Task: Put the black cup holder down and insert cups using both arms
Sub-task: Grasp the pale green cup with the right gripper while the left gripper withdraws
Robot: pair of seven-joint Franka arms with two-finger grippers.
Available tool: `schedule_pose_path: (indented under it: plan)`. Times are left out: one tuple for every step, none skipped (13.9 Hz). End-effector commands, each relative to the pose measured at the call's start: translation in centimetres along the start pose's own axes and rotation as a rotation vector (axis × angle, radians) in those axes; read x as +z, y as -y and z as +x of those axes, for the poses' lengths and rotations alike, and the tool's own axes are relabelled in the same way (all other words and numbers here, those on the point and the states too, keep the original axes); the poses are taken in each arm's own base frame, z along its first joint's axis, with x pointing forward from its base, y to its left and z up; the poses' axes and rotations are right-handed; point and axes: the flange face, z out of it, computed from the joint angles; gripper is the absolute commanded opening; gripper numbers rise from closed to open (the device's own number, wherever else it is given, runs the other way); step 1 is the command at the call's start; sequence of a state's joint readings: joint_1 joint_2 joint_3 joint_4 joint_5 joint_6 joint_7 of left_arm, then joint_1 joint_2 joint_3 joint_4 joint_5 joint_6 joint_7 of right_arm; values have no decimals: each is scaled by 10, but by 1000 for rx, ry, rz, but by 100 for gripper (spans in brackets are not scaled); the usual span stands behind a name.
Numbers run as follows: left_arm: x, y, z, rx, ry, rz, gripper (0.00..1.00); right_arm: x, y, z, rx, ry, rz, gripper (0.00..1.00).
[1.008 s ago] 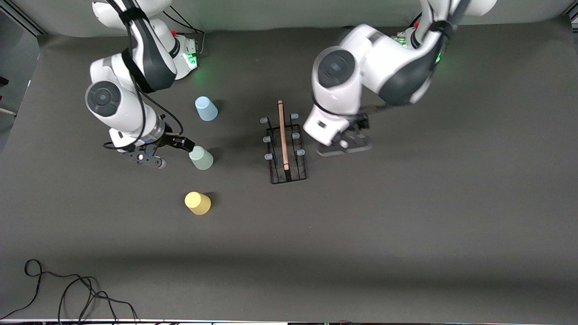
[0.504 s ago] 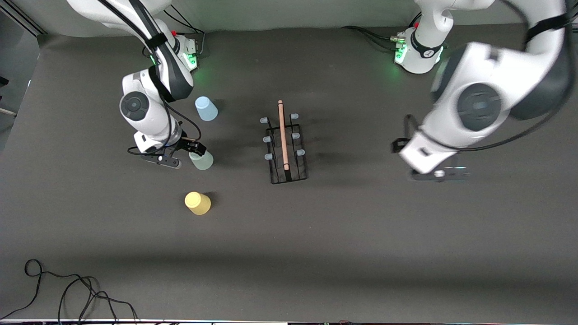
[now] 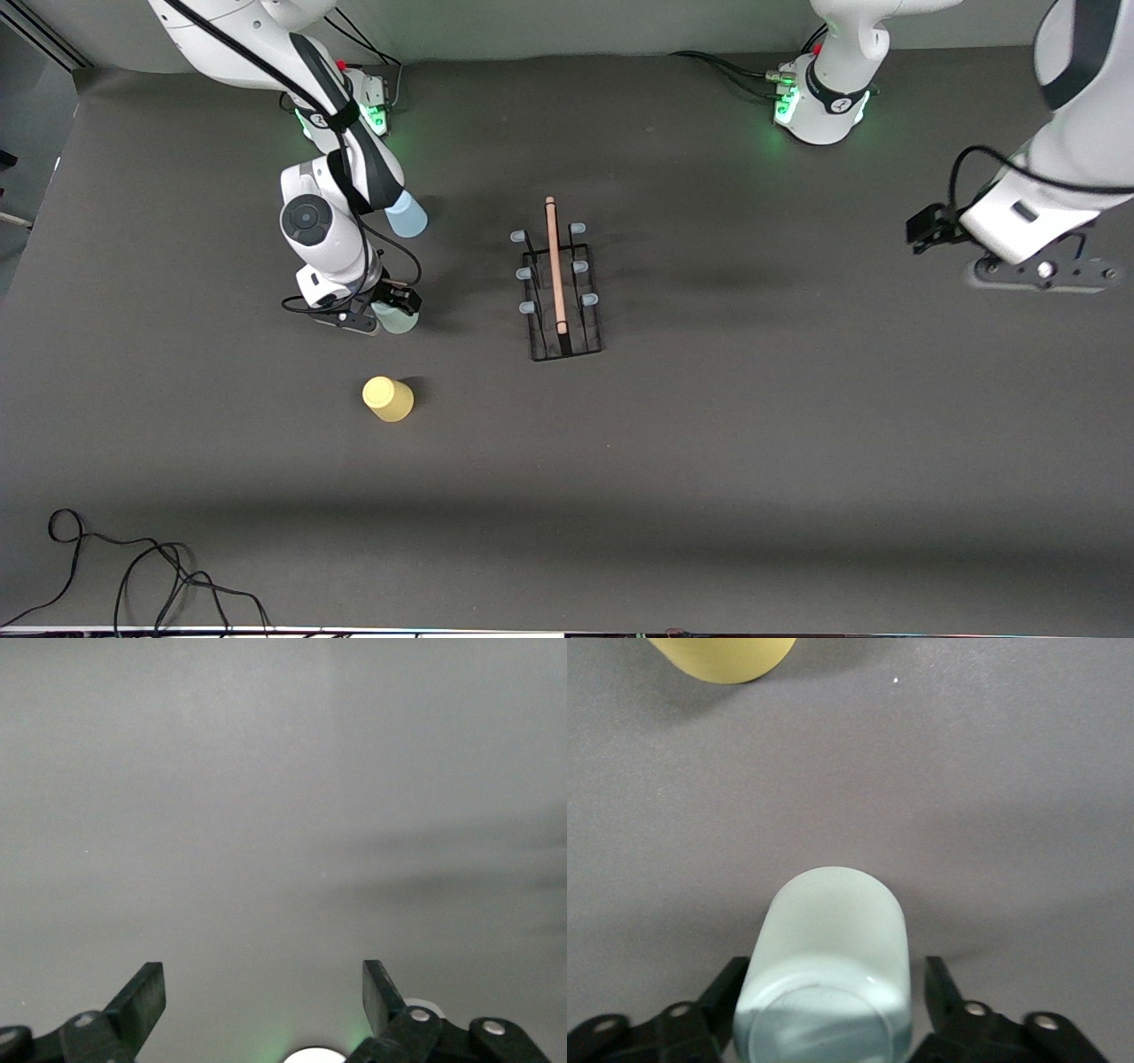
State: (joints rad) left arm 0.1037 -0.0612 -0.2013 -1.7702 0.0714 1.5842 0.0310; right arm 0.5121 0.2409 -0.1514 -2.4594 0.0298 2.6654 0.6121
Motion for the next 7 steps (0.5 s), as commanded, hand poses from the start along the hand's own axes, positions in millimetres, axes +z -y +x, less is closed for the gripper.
schedule_pose_path:
  plan:
    - [8,29,-34,19,-33,-47,99,-22,3,0,21,-1,18,0]
    - [6,29,-37,16,-32,-46,99,-39,4,2,25,2,25,0]
    - [3,29,-41,7,-32,-44,99,-59,2,2,31,13,30,0]
    - [-2,31,-41,-4,-41,-44,99,-84,4,3,36,21,36,0]
    - [-2,41,-39,-20,-41,-48,99,-107,5,3,50,47,29,0]
    - [2,52,-33,-37,-38,-53,99,-128,9,3,79,69,20,0]
    - [5,62,-23,-33,-29,-54,99,-150,17,-1,107,76,18,0]
